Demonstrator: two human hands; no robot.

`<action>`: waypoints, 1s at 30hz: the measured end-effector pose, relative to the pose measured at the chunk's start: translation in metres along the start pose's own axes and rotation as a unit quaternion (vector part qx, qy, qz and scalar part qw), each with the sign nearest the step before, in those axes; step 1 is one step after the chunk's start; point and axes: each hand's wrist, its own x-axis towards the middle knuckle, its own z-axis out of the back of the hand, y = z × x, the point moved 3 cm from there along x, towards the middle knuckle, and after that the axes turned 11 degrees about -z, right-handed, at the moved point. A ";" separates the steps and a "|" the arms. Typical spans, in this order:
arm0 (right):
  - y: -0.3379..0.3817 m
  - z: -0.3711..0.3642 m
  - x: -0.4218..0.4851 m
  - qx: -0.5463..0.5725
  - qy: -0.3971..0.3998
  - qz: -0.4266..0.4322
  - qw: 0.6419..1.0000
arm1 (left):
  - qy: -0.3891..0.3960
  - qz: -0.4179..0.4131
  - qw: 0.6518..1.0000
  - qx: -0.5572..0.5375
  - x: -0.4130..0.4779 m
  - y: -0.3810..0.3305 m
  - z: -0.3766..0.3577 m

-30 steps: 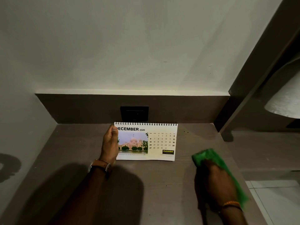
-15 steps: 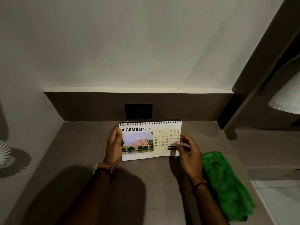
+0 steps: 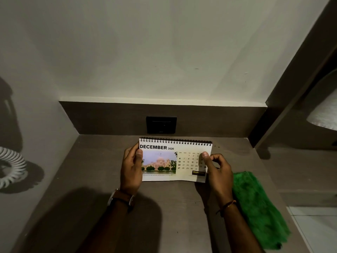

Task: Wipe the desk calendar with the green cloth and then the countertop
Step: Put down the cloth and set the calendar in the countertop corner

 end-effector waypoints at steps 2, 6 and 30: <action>0.003 -0.002 0.004 0.004 0.004 0.002 1.000 | -0.001 0.009 1.000 -0.001 0.000 0.001 0.001; 0.007 -0.006 0.007 0.025 0.021 0.002 0.999 | -0.007 0.031 0.999 -0.013 -0.003 0.000 0.003; 0.047 -0.137 -0.002 0.101 0.188 -0.100 0.972 | -0.144 0.055 0.988 0.029 0.006 -0.011 0.089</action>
